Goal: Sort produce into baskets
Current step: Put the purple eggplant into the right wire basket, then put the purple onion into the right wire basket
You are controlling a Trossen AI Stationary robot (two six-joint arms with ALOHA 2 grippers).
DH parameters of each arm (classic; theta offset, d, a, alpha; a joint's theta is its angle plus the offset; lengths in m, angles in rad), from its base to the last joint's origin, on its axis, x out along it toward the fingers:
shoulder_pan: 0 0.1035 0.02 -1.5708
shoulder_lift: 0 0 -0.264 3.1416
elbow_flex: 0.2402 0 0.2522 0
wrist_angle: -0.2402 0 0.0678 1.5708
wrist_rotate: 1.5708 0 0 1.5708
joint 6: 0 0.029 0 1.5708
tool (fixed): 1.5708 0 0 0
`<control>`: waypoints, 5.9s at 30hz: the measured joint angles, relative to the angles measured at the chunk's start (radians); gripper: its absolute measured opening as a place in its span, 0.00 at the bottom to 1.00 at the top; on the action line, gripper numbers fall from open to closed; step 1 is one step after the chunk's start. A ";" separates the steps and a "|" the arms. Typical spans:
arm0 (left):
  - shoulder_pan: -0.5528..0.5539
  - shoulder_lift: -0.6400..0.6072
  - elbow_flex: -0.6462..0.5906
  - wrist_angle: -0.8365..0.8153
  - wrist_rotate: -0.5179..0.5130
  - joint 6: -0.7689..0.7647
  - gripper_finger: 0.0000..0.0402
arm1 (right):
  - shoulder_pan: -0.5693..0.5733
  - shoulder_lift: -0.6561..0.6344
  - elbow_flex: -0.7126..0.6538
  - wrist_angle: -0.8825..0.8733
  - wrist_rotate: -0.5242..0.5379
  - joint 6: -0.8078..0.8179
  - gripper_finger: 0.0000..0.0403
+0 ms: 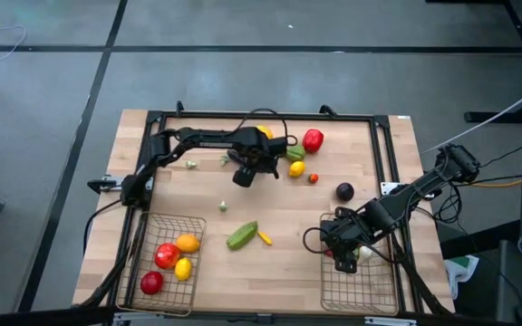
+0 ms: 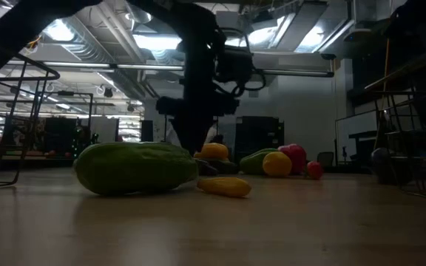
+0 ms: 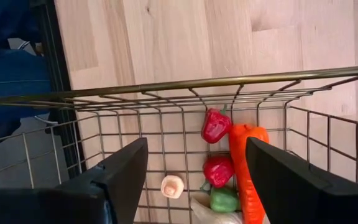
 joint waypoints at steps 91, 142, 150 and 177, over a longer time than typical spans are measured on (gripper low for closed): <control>-0.401 0.061 0.229 1.248 0.315 -0.877 0.29 | -0.001 -0.504 0.000 -0.014 0.777 -0.314 0.67; -0.393 0.114 0.231 1.218 0.271 -0.803 0.53 | 0.000 -0.497 0.000 0.010 0.637 -0.315 0.95; -0.374 0.015 0.232 1.031 0.312 -0.763 0.53 | -0.001 -0.491 0.000 0.007 0.610 -0.397 0.88; -0.277 -0.256 0.228 0.583 0.331 -0.641 0.53 | -0.436 -0.414 0.000 -0.090 0.494 -0.110 0.87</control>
